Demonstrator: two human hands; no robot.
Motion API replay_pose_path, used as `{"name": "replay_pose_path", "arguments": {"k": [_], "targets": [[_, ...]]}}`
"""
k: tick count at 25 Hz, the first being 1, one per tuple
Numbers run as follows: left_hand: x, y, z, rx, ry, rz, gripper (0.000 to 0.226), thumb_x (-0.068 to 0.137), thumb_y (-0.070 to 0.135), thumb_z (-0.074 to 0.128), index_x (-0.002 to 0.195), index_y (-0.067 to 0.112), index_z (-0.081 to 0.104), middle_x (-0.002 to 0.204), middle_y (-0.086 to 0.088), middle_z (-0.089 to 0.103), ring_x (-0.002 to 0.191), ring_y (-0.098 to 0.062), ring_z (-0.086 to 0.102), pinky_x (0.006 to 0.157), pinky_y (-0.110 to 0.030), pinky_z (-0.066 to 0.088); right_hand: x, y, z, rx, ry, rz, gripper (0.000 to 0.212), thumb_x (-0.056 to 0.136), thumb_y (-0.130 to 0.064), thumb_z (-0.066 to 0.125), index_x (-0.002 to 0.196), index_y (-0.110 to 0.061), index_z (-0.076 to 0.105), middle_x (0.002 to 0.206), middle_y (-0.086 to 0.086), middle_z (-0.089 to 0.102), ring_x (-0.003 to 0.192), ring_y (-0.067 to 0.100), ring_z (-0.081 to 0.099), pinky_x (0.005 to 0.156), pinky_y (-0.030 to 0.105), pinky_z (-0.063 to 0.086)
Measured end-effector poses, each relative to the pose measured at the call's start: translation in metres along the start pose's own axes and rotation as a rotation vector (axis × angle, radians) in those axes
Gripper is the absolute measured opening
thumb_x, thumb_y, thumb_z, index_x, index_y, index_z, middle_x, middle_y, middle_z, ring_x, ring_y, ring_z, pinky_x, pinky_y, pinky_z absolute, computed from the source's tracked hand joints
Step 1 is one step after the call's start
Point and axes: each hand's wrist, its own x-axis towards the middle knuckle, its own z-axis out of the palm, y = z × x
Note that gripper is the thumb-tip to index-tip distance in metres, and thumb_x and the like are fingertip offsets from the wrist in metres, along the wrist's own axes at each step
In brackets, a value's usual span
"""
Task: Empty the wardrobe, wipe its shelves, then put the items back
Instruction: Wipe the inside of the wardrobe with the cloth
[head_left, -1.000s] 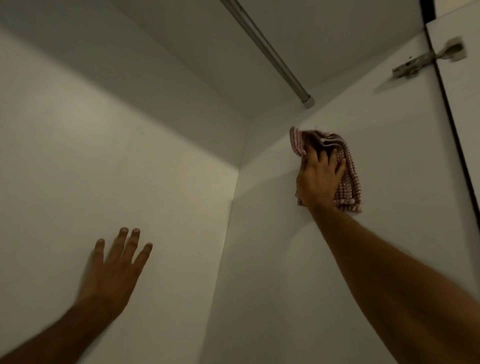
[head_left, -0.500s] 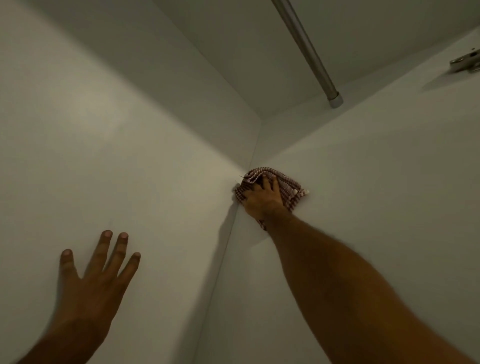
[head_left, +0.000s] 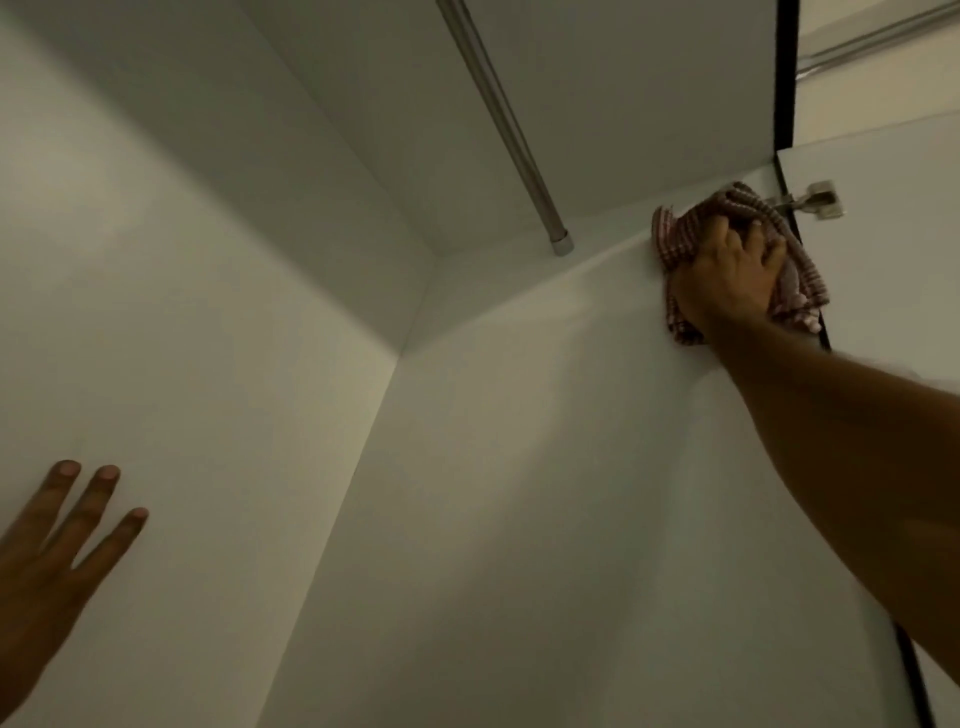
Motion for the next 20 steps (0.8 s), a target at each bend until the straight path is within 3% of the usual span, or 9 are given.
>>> {"name": "replay_pose_path", "arguments": {"k": [2, 3, 4, 6, 10, 13, 15, 18, 20], "targets": [[-0.005, 0.010, -0.035, -0.033, -0.228, -0.086, 0.132, 0.040, 0.025, 0.092, 0.156, 0.015, 0.030, 0.163, -0.030, -0.008, 0.149, -0.054, -0.006, 0.111, -0.077, 0.011, -0.005, -0.009, 0.001, -0.010, -0.029, 0.042, 0.052, 0.093, -0.022, 0.041, 0.142, -0.005, 0.038, 0.152, 0.022, 0.039, 0.151, 0.040, 0.010, 0.121, 0.059, -0.002], [-0.007, 0.018, -0.060, -0.010, -0.308, -0.175, 0.127, 0.059, 0.029, 0.083, 0.160, 0.027, 0.007, 0.160, -0.026, -0.025, 0.148, -0.050, -0.021, 0.112, -0.077, 0.008, -0.015, -0.025, 0.007, -0.034, -0.053, 0.060, 0.050, 0.095, -0.023, 0.041, 0.141, -0.004, 0.040, 0.153, 0.022, 0.036, 0.151, 0.042, 0.007, 0.121, 0.060, -0.002], [-0.009, 0.023, -0.073, -0.001, -0.287, -0.218, 0.119, 0.074, 0.030, 0.072, 0.154, 0.028, -0.016, 0.154, -0.022, -0.039, 0.144, -0.047, -0.032, 0.112, -0.077, 0.002, -0.031, -0.048, 0.019, -0.054, -0.070, 0.059, 0.050, 0.097, -0.026, 0.039, 0.141, -0.004, 0.042, 0.155, 0.022, 0.033, 0.151, 0.043, 0.004, 0.121, 0.060, -0.004], [-0.015, 0.037, -0.087, 0.114, -0.354, -0.257, 0.110, 0.090, 0.030, 0.060, 0.139, 0.024, -0.037, 0.147, -0.020, -0.050, 0.140, -0.043, -0.040, 0.106, -0.075, -0.014, -0.077, -0.107, 0.054, -0.050, -0.124, -0.055, 0.051, 0.101, -0.031, 0.032, 0.146, -0.009, 0.043, 0.160, 0.019, 0.028, 0.151, 0.042, 0.002, 0.121, 0.059, -0.007], [-0.018, 0.041, -0.102, 0.173, -0.373, -0.335, 0.111, 0.092, 0.023, 0.060, 0.138, 0.023, -0.041, 0.146, -0.019, -0.052, 0.141, -0.040, -0.041, 0.085, -0.073, -0.030, -0.235, -0.230, 0.138, 0.026, -0.398, -0.547, 0.051, 0.101, -0.031, 0.034, 0.149, -0.018, 0.043, 0.162, 0.016, 0.023, 0.151, 0.040, 0.006, 0.120, 0.056, -0.005], [-0.018, 0.042, -0.106, 0.159, -0.390, -0.365, 0.120, 0.088, 0.028, 0.067, 0.136, 0.024, -0.042, 0.147, -0.018, -0.052, 0.141, -0.040, -0.041, 0.083, -0.072, -0.031, -0.327, -0.269, 0.163, -0.023, -0.525, -0.649, 0.062, 0.101, -0.024, 0.033, 0.158, -0.007, 0.014, 0.165, 0.019, 0.006, 0.152, 0.041, -0.004, 0.120, 0.054, -0.011], [-0.017, 0.041, -0.105, 0.177, -0.394, -0.332, 0.116, 0.090, 0.029, 0.064, 0.138, 0.026, -0.042, 0.146, -0.017, -0.053, 0.141, -0.039, -0.041, 0.091, -0.074, -0.028, -0.323, -0.262, 0.161, -0.034, -0.526, -0.693, 0.064, 0.101, -0.026, 0.034, 0.159, -0.009, 0.011, 0.165, 0.018, 0.004, 0.152, 0.041, -0.005, 0.121, 0.055, -0.011], [-0.016, 0.039, -0.093, 0.116, -0.384, -0.316, 0.108, 0.091, 0.028, 0.055, 0.139, 0.025, -0.042, 0.141, -0.019, -0.057, 0.140, -0.042, -0.042, 0.103, -0.074, -0.019, -0.272, -0.221, 0.136, 0.019, -0.455, -0.690, 0.055, 0.100, -0.032, 0.038, 0.153, -0.020, 0.033, 0.164, 0.013, 0.016, 0.152, 0.038, 0.003, 0.121, 0.055, -0.008], [-0.019, 0.030, -0.080, 0.036, -0.365, -0.270, 0.111, 0.086, 0.032, 0.057, 0.143, 0.023, -0.039, 0.140, -0.025, -0.056, 0.136, -0.048, -0.043, 0.116, -0.072, -0.001, -0.228, -0.180, 0.109, 0.003, -0.380, -0.608, 0.051, 0.100, -0.037, 0.036, 0.149, -0.022, 0.041, 0.163, 0.011, 0.022, 0.152, 0.037, 0.008, 0.121, 0.055, -0.007]]}}
